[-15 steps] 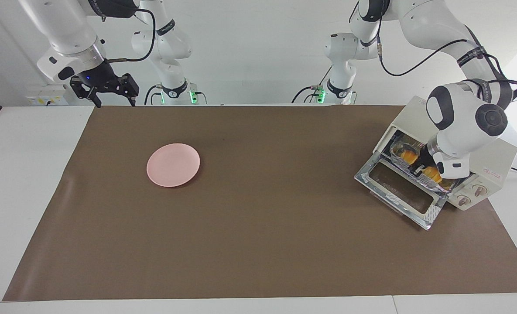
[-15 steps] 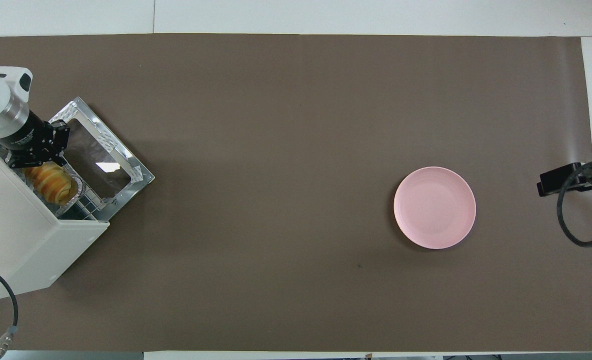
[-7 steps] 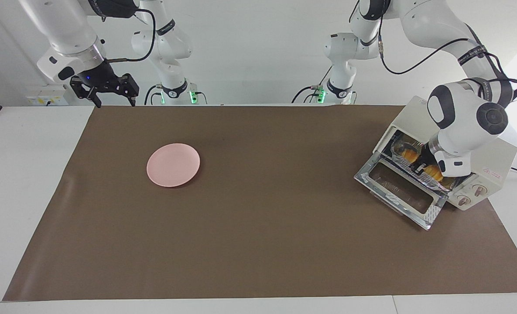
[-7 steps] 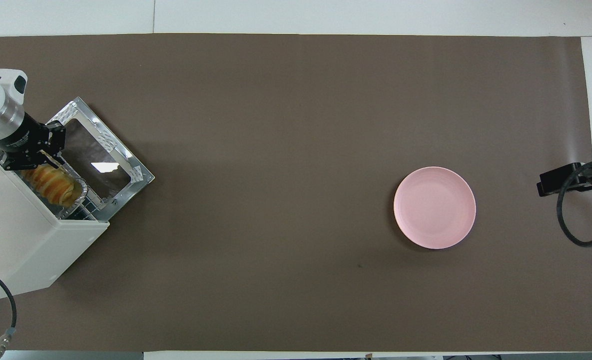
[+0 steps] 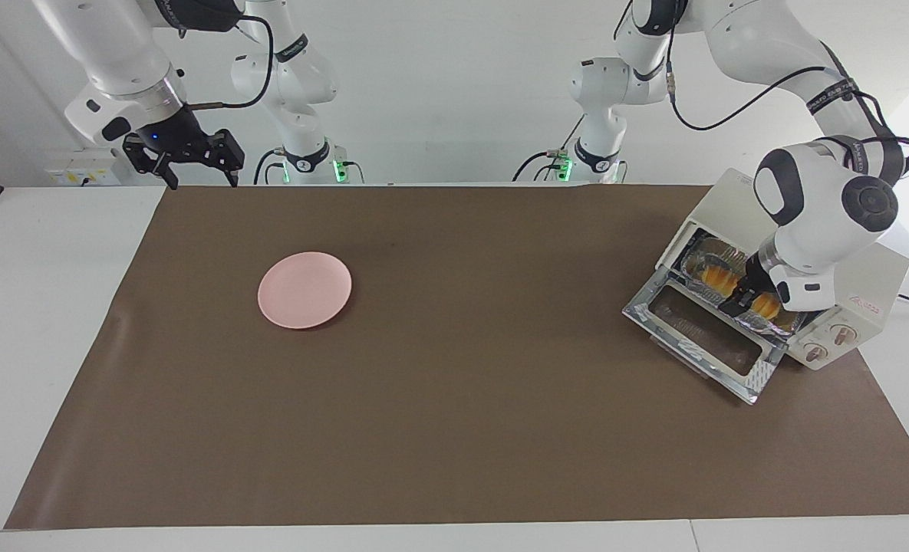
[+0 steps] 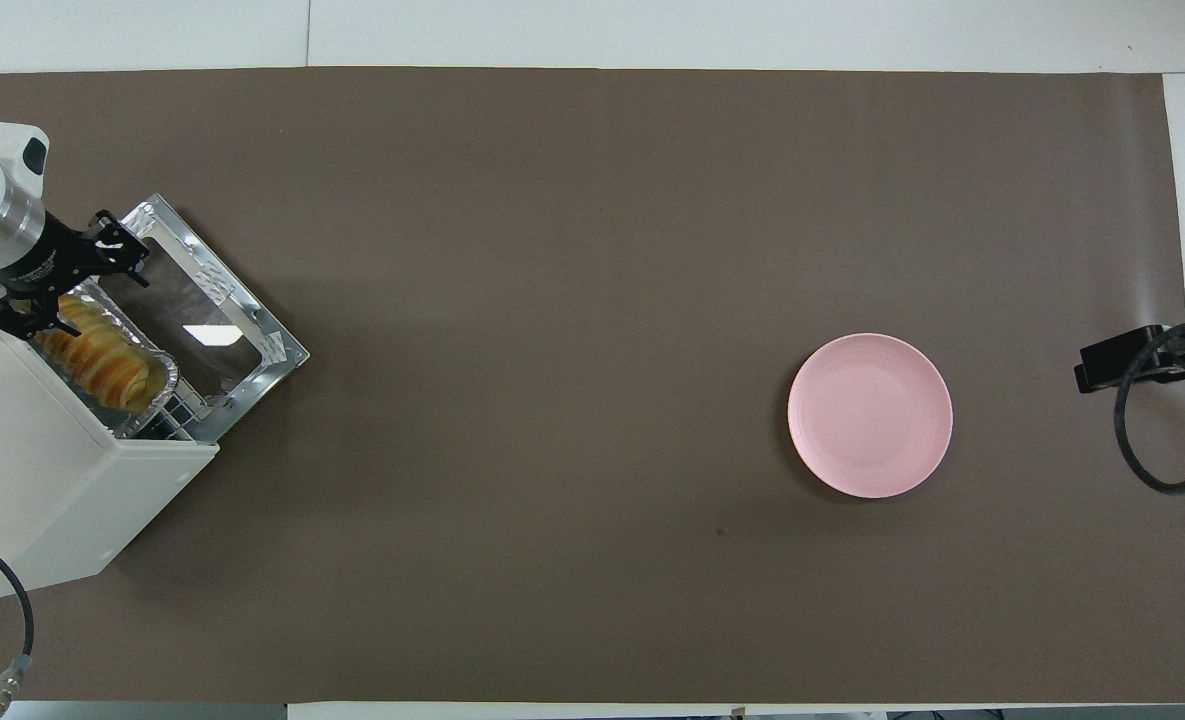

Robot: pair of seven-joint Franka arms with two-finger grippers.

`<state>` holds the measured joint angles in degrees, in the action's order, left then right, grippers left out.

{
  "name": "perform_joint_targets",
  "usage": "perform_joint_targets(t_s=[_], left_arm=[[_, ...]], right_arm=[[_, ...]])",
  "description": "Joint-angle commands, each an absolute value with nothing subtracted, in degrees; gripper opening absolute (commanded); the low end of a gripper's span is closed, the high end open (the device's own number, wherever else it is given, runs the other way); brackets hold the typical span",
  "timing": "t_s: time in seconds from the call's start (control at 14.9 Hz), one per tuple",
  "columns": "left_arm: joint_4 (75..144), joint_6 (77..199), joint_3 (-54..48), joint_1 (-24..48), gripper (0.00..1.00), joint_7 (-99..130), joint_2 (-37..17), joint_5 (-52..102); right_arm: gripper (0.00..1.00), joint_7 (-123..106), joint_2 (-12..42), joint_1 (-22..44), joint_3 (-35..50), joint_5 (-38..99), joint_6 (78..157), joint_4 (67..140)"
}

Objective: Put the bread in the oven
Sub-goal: 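Open the left gripper and withdraw it from the oven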

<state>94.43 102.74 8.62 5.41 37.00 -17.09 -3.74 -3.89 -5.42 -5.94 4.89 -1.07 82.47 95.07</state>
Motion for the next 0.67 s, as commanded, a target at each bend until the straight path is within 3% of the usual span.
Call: perform_joint_targets(t_s=[0.0,0.6], left_arm=[[91.8,102.3,8.4,5.9,1.0,35.2,-15.0,-5.4],[91.0,84.6,6.8,7.5,1.0,14.2,0.7,-1.8]], right_arm=[[1.0,-4.6,-6.2,-7.0,5.6,-0.3,82.1,95.7],[1.0,-4.6,-6.2,-7.0,5.7,-0.3,82.1,95.7]])
